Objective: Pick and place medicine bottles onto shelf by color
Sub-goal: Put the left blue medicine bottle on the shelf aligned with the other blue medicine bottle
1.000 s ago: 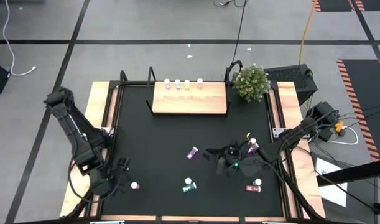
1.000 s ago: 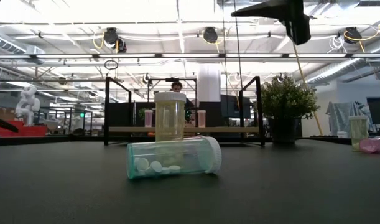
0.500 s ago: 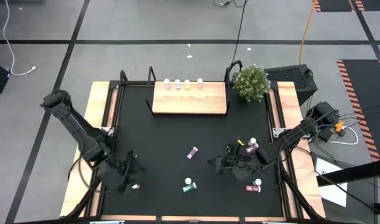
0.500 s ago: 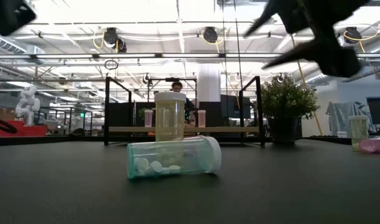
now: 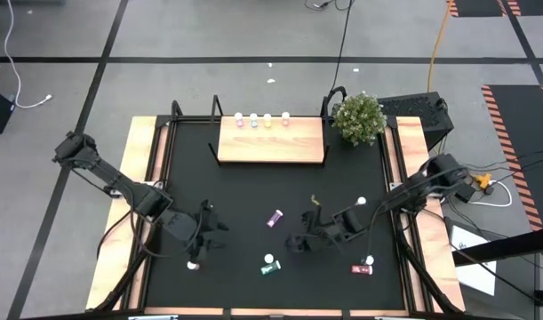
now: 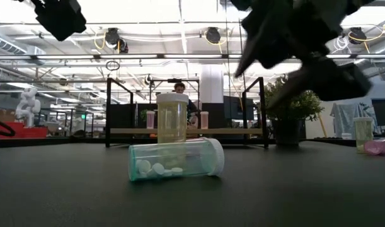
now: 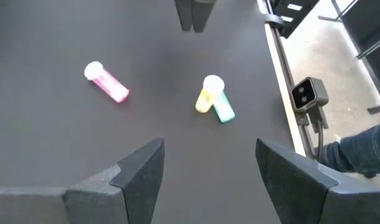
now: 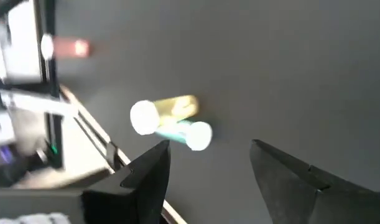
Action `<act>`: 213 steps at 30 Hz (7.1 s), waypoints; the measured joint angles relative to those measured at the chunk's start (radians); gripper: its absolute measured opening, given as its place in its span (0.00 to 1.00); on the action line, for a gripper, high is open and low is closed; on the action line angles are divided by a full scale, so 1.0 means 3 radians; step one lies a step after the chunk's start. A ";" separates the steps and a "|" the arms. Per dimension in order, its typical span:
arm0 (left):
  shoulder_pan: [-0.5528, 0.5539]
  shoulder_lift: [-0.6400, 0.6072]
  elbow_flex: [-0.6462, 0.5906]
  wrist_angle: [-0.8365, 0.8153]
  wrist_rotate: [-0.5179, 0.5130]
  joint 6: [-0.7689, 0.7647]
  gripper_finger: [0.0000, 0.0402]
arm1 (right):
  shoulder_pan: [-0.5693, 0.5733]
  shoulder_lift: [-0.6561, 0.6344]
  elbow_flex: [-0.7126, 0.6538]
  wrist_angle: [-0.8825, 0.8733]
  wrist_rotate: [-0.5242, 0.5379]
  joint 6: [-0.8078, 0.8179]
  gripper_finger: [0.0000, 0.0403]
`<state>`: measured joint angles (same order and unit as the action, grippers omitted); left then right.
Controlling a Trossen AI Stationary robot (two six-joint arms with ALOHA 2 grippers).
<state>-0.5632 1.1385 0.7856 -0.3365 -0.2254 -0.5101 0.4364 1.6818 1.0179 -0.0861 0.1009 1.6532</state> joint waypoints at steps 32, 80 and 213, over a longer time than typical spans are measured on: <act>-0.0228 0.0000 0.0003 -0.0005 -0.0036 0.0139 0.63 | 0.0214 0.1042 0.0295 0.1082 0.0264 -0.4396 0.59; -0.0343 0.0000 0.0003 -0.0132 -0.0185 0.0098 0.63 | -0.0110 0.1250 0.0294 0.1376 -0.0584 -0.4626 0.45; 0.1326 0.1453 0.1583 0.1768 0.0237 0.1154 0.22 | -0.0715 -0.2034 0.0294 0.0347 0.0546 -0.4413 0.49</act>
<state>-0.1655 1.5744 1.2606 0.1938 -0.1543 -0.1639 0.2218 1.0716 1.1061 0.0181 0.2647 0.3293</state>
